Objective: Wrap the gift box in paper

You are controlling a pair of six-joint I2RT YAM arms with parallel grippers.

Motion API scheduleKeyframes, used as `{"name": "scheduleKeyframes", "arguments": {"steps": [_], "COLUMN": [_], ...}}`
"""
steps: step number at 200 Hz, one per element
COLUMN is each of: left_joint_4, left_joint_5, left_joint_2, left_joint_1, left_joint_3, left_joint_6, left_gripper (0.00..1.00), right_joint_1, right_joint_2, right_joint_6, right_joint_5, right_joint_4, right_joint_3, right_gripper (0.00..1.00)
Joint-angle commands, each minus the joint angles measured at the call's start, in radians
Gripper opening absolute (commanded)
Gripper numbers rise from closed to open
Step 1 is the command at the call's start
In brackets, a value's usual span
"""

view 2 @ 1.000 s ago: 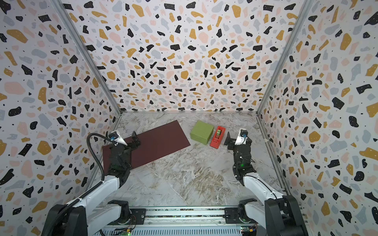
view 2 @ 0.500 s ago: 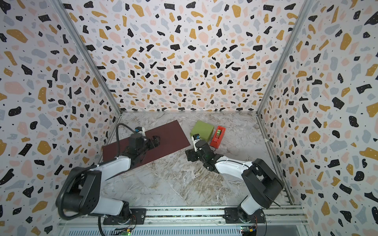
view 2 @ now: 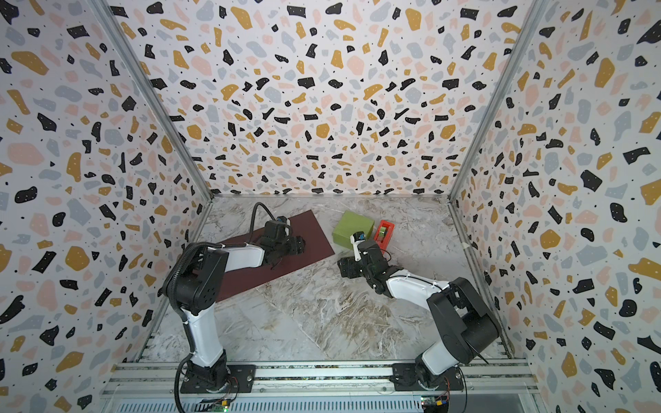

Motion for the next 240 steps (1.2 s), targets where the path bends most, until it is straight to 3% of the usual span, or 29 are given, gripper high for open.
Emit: {"name": "scheduleKeyframes", "arguments": {"steps": [1,31,89,113,134,165,187,219,240], "left_joint_4": [-0.034,0.026,0.093,0.08,0.071,-0.026,-0.089,-0.148,-0.175], "left_joint_5": [0.024,0.047,-0.011,-0.039,-0.045,-0.099,-0.231,-0.231,-0.225], "left_joint_2": [0.01,-0.069,-0.369,-0.449,-0.474,-0.581,-0.715,-0.87,-0.912], "left_joint_1": [-0.038,-0.104,-0.344,-0.459,-0.484,-0.483,-0.453,-0.213,-0.068], "left_joint_3": [-0.046,-0.211,-0.555,-0.615,-0.623,-0.546,-0.549,-0.639,-0.665], "left_joint_6": [0.016,-0.023,-0.129,-0.147,-0.145,-0.096,-0.097,-0.14,-0.145], "left_gripper": [0.81,0.76,0.73,0.73,0.73,0.75,0.78,0.8,0.82], "right_joint_1": [-0.036,-0.111,-0.196,-0.201,-0.191,-0.076,0.005,0.157,0.182], "right_joint_2": [-0.052,-0.105,-0.162,-0.177,-0.18,-0.157,-0.145,-0.04,0.061], "right_joint_6": [0.012,0.013,0.005,0.004,0.011,0.017,0.057,0.083,0.138], "right_joint_5": [-0.057,-0.092,-0.17,-0.189,-0.256,-0.286,-0.326,-0.344,-0.399], "right_joint_4": [-0.007,-0.011,-0.087,-0.117,-0.108,-0.103,-0.041,0.008,0.07], "right_joint_3": [-0.035,-0.085,-0.115,-0.126,-0.146,-0.142,-0.152,-0.076,-0.047], "right_gripper": [0.82,0.82,0.82,0.82,0.8,0.74,0.69,0.63,0.57]}}
